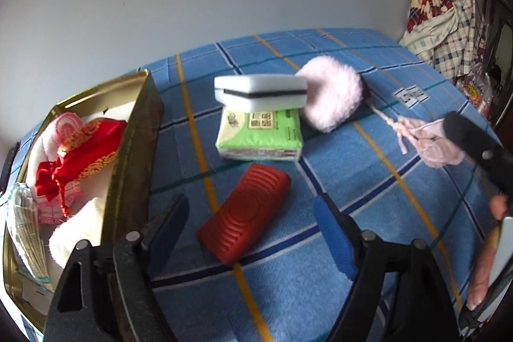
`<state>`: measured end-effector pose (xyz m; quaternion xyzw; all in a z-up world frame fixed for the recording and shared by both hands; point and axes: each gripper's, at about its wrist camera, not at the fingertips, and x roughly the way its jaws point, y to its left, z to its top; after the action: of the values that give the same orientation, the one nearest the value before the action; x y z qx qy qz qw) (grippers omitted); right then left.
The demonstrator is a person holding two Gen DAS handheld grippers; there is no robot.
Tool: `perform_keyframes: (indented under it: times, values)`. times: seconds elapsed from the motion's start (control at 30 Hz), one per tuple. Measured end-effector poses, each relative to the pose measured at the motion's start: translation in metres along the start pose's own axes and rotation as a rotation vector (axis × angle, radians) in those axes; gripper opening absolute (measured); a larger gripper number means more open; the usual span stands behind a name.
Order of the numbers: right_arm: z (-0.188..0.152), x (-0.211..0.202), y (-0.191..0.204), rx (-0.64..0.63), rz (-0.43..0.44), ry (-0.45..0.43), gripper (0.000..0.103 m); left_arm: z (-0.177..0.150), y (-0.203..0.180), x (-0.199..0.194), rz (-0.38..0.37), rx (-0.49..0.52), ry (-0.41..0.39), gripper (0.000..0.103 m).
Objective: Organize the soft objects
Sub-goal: 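Move the left tool to the red silicone pad and grasp it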
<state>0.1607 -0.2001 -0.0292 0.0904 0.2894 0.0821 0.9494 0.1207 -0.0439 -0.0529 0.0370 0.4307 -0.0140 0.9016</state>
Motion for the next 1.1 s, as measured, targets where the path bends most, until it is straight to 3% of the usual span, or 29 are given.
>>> perform_keyframes:
  times: [0.23,0.4,0.57,0.9,1.0,1.1]
  values:
    - [0.0,0.003,-0.008,0.035,0.018,0.014,0.092,-0.003,0.002,0.016,-0.005,-0.008,0.042,0.073]
    - [0.0,0.003,-0.008,0.038,0.011,0.013,0.092,-0.003,0.004,0.019,-0.02,-0.016,0.037,0.074]
    - [0.0,0.004,-0.008,0.034,0.0,0.018,0.092,-0.002,0.003,0.02,-0.055,-0.012,0.022,0.053]
    - [0.0,0.001,-0.014,0.066,0.0,0.004,0.092,-0.002,0.007,0.016,-0.091,-0.013,0.0,0.045]
    - [0.0,0.002,-0.018,0.055,-0.039,0.023,0.092,-0.003,0.007,0.01,-0.083,-0.004,-0.036,0.041]
    - [0.003,0.0,-0.023,0.021,-0.141,0.025,0.092,-0.003,0.003,0.009,-0.079,0.011,-0.047,0.04]
